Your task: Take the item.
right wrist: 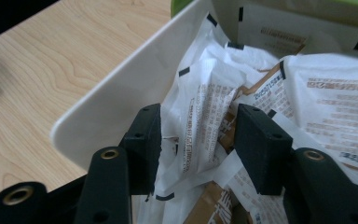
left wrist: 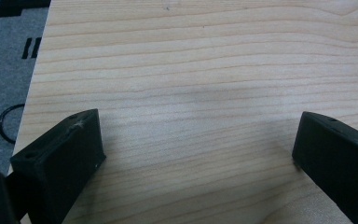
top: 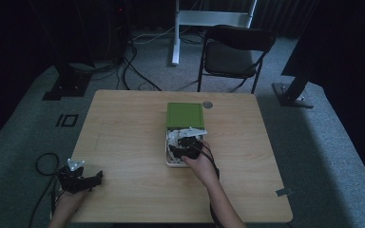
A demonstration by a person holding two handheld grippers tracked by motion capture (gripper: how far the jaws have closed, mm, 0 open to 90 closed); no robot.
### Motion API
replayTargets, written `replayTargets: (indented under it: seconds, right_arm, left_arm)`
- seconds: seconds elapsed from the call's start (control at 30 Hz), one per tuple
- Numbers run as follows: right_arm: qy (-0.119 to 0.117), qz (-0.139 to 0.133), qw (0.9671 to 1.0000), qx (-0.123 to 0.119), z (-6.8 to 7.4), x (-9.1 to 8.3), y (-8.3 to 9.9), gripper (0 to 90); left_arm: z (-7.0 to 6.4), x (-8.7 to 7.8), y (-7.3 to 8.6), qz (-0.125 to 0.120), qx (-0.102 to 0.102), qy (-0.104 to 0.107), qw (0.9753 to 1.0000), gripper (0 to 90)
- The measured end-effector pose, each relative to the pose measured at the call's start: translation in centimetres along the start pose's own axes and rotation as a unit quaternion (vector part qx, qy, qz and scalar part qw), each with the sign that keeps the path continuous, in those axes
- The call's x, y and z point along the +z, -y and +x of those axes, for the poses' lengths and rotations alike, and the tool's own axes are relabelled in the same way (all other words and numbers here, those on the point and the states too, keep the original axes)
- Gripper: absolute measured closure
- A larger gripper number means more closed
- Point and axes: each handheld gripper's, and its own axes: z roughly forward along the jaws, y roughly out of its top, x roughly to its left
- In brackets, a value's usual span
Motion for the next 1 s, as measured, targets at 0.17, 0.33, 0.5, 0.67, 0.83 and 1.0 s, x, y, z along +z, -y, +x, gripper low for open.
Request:
replayTargets:
  seconds: [0.17, 0.33, 0.5, 0.67, 0.83, 1.0]
  right_arm:
    - [-0.005, 0.004, 1.0000, -0.001, 0.1, 0.5, 0.1, 63.6]
    - [-0.001, 0.003, 1.0000, 0.009, 0.1, 0.2, 0.3, 76.4]
    - [-0.004, 0.001, 1.0000, 0.002, 0.3, -0.6, 0.0, 78.0]
    - [-0.011, -0.018, 0.9998, 0.006, 0.2, -1.7, -0.7, 78.0]
    - [-0.014, -0.035, 0.9992, 0.010, -0.1, -2.9, -1.5, 78.2]
    - [-0.012, -0.054, 0.9984, 0.012, -0.6, -4.4, -2.4, 78.2]
  left_arm:
    - [0.0, 0.0, 0.0, 0.000, 0.000, 0.000, 1.0000, 2.6]
    - [0.0, 0.0, 0.0, 0.000, 0.000, 0.000, 1.0000, 2.6]
    - [0.0, 0.0, 0.0, 0.000, 0.000, 0.000, 1.0000, 2.6]
    - [0.0, 0.0, 0.0, 0.000, 0.000, 0.000, 1.0000, 2.6]
    - [0.0, 0.0, 0.0, -0.001, -0.002, 0.000, 1.0000, 2.6]
    - [0.0, 0.0, 0.0, 0.000, 0.000, 0.000, 1.0000, 2.6]
